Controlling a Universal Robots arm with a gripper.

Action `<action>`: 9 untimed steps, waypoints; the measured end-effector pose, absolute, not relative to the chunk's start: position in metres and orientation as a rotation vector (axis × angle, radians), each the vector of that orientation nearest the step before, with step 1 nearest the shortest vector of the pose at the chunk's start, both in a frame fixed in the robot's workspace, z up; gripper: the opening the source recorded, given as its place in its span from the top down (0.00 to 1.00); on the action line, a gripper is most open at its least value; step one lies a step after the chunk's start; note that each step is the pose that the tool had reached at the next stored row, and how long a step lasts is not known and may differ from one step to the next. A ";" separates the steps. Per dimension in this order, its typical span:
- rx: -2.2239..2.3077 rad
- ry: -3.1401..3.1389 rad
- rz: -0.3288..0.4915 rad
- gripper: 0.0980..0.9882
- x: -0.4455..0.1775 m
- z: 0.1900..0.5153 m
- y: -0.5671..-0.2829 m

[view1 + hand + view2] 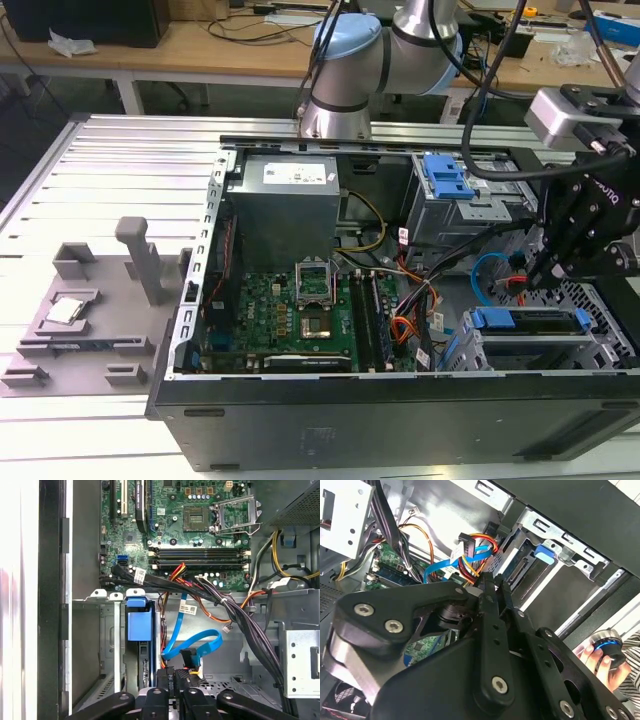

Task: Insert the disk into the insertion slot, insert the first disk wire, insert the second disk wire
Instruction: 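Insert the first disk wire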

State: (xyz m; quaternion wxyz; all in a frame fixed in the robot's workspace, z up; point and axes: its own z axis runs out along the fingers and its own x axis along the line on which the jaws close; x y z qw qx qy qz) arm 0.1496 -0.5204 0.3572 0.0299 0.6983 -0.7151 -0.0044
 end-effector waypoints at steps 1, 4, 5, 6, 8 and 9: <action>2.153 -2.204 -0.013 0.91 0.150 0.357 -0.520; 2.152 -2.204 -0.012 0.91 0.150 0.357 -0.521; 2.153 -2.204 -0.013 0.91 0.150 0.357 -0.522; 2.153 -2.204 -0.013 0.91 0.150 0.357 -0.524; 2.153 -2.204 -0.013 0.91 0.150 0.357 -0.528; 2.153 -2.204 -0.013 0.91 0.150 0.357 -0.529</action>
